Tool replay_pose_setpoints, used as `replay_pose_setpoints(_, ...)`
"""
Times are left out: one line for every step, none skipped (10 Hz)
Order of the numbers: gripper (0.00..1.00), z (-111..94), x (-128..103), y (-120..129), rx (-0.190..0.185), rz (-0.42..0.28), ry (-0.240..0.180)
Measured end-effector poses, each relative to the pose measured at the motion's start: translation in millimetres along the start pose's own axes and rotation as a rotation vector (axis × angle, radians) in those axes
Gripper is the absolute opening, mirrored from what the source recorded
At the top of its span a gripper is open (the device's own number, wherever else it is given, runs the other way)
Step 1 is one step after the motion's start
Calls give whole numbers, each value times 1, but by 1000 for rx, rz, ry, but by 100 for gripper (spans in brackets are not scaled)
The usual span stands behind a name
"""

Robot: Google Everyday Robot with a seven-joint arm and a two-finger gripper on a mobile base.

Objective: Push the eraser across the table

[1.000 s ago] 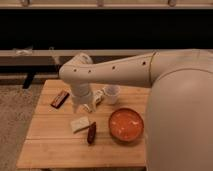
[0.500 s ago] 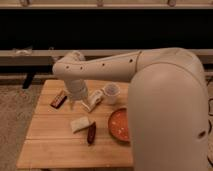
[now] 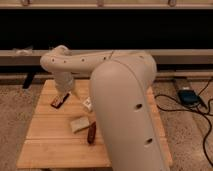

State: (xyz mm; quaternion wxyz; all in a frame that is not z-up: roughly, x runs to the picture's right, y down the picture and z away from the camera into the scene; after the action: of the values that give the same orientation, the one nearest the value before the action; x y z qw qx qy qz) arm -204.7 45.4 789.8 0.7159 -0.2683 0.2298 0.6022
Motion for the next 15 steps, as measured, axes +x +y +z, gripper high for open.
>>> replay_pose_setpoints(65, 6, -21, 8, -9, 8, -14)
replay_pose_setpoints(65, 9, -38, 7, -13, 21, -28)
replay_pose_setpoints(65, 12, -61, 9, -22, 38, -48)
replay_pose_setpoints(65, 16, -78, 13, -30, 50, -56)
replay_pose_setpoints(65, 22, -93, 15, -35, 63, -57)
replay_pose_setpoints(65, 28, -107, 11, -39, 81, -57)
replay_pose_setpoints(65, 37, -120, 11, -42, 92, -59)
replay_pose_setpoints(65, 42, -129, 12, -47, 97, -64)
replay_pose_setpoints(61, 48, -136, 14, -53, 106, -66)
replay_pose_setpoints(52, 53, -144, 9, -48, 119, -74)
replay_pose_setpoints(43, 57, -147, 7, -49, 129, -79)
replay_pose_setpoints(34, 59, -152, 8, -54, 141, -93)
replay_pose_setpoints(22, 63, -157, 8, -39, 157, -121)
replay_pose_setpoints(11, 66, -160, 9, -25, 171, -148)
replay_pose_setpoints(4, 68, -162, 10, -16, 178, -164)
